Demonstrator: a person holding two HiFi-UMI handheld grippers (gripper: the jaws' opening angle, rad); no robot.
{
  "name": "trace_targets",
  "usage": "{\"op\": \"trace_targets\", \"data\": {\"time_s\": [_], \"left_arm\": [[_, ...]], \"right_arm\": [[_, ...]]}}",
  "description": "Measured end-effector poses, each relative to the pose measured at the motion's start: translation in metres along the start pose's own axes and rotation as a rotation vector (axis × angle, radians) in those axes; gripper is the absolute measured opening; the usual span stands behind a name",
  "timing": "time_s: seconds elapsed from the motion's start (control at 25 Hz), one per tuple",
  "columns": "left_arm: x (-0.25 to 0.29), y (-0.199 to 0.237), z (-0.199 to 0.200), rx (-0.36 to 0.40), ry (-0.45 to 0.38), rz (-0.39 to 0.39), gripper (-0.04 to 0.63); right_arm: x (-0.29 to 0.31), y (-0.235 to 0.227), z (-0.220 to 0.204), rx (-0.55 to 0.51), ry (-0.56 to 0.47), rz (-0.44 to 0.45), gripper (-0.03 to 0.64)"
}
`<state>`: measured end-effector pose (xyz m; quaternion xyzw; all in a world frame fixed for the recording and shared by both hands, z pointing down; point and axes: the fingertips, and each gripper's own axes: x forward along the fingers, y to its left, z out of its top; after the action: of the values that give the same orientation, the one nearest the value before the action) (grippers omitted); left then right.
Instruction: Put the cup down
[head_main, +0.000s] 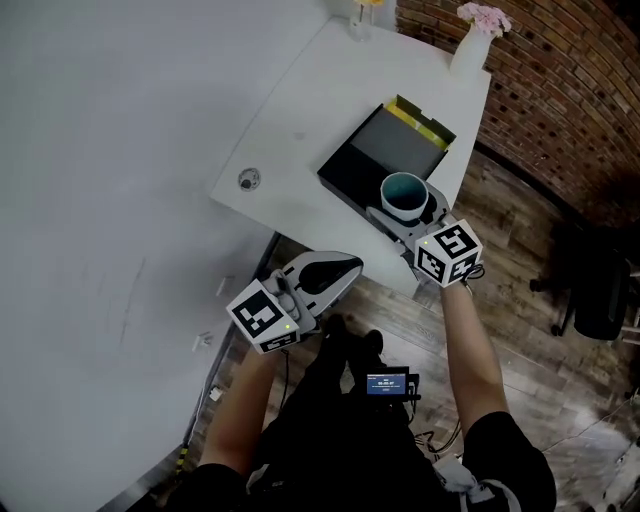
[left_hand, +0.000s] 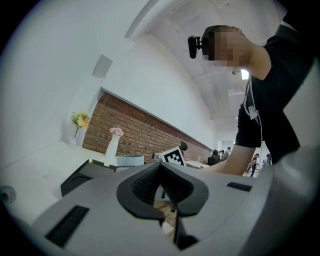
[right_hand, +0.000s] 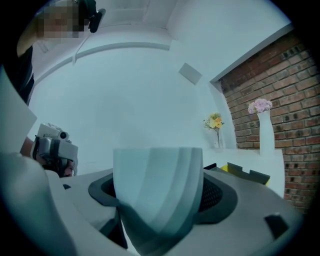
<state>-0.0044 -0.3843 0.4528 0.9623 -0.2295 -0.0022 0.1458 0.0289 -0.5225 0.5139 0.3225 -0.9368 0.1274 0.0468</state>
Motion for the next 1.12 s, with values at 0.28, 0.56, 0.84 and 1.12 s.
{"op": "trace_targets", "data": {"time_s": [0.28, 0.56, 0.84, 1.12], "left_arm": [[0.001, 0.024, -0.002, -0.010, -0.014, 0.021, 0.008], [-0.002, 0.036, -0.006, -0.030, -0.019, 0.039, 0.008], [-0.001, 0.047, -0.008, -0.039, -0.018, 0.047, 0.008], [0.002, 0.048, -0.014, -0.046, 0.008, 0.038, 0.008]], "right_arm": [[0.045, -0.021, -0.001, -0.002, 0.008, 0.015, 0.402], [0.072, -0.025, -0.004, -0.046, 0.042, 0.026, 0.402], [0.067, -0.021, -0.005, -0.092, 0.030, 0.042, 0.402], [0.048, -0.020, -0.009, -0.118, 0.007, 0.039, 0.402]]}}
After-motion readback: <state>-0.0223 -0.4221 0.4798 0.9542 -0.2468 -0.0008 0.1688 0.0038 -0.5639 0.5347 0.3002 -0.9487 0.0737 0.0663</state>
